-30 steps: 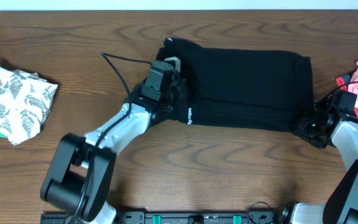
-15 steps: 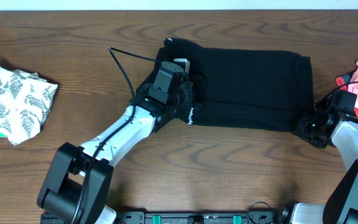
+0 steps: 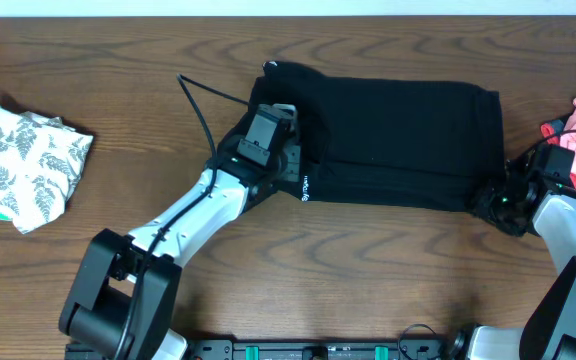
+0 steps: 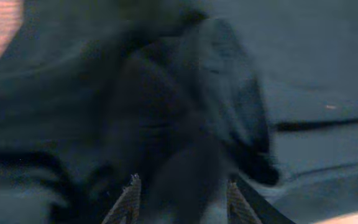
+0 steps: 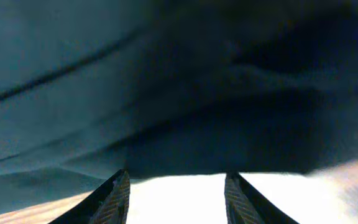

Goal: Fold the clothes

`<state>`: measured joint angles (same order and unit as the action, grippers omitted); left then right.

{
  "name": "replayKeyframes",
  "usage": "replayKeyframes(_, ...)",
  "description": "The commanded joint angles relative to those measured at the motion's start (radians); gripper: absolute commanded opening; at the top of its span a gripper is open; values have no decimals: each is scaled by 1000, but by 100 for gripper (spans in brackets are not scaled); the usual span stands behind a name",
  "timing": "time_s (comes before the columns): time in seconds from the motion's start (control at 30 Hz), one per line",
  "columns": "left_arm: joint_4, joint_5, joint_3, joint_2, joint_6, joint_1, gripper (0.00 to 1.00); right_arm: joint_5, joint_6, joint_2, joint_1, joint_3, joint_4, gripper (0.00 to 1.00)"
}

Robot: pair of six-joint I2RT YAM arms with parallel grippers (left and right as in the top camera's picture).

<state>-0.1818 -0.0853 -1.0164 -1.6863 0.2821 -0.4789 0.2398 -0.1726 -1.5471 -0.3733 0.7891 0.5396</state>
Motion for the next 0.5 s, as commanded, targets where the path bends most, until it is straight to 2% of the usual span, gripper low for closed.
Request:
replayKeyframes(0.0,-29,52,-16,17,-19,54,46,136,58,10,18,22,-13,48)
replayKeyframes(0.2,-80,43,-16,39,-19,124,47,148,71,109,80,174,7,52)
replayKeyframes(0.37,-137,41,-11,38,-19,135,47,267,148,137,262,315,16,53)
replayKeyframes(0.47,-139,35,1,36,-19,135,47,261,152,118,390,334,-20,54)
